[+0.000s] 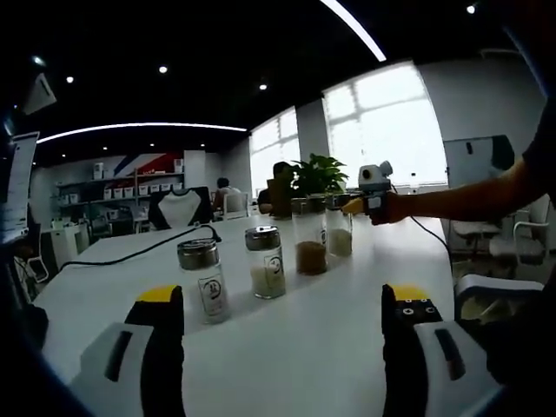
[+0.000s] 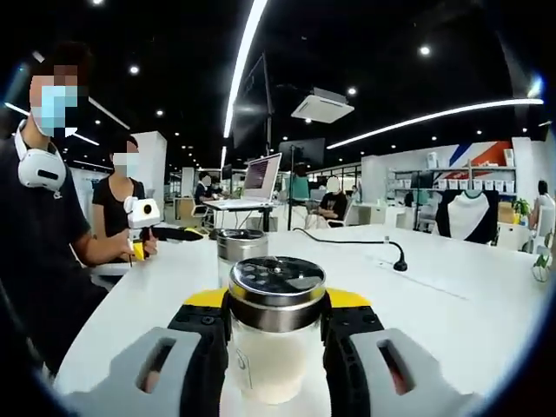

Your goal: Rotate the seasoning bottle until the label or dispensing opening points toward the visible target arrow and the bottle remains upright within the marked orientation range

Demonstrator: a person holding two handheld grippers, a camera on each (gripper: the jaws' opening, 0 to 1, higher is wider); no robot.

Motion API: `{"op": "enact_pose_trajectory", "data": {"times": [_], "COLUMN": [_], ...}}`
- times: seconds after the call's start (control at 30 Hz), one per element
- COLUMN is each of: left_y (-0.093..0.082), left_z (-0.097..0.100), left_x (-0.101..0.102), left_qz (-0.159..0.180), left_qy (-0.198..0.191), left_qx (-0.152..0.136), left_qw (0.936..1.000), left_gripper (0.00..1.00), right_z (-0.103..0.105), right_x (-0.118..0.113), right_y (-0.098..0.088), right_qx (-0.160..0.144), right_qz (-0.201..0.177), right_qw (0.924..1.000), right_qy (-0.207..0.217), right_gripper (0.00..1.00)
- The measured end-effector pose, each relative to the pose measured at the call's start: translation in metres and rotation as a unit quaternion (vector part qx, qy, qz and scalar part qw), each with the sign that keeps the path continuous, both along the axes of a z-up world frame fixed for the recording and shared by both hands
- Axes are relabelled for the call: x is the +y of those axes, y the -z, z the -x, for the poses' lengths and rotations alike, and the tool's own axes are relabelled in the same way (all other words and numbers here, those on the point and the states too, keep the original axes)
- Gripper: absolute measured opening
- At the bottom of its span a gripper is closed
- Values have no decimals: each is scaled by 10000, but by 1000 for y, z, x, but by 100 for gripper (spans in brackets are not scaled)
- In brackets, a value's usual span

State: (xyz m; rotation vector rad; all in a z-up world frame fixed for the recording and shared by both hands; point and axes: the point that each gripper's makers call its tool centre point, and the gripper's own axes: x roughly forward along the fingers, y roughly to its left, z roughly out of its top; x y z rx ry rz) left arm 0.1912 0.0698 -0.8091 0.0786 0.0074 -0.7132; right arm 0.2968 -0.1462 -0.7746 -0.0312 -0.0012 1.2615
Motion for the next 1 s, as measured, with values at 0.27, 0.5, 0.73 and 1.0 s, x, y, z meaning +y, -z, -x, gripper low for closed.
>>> {"op": "enact_pose_trajectory", "data": {"times": [0.27,0.5,0.73,1.0], "left_y": [1,1,0,-1], "left_z": [0,0,0,0], "left_x": [0,1,1,2], "left_qz": [-12,-5,-18,-18], "left_qy": [-3,-11,3,-8], "left_qx": [9,10,-3,-6], "left_qw": [10000,10000,10000,10000], "left_gripper": [100,100,100,100], "right_z": [2,2,3,-2], "right_x": [2,2,1,-3], "right_y": [0,1,2,5], "right_qx": [30,77,48,-113], "right_qz": [164,279,332,295], "right_qw": [9998,9994,9992,9992], "right_qy": [-138,-201,-214,236], "right_gripper": [41,44,55,59]}}
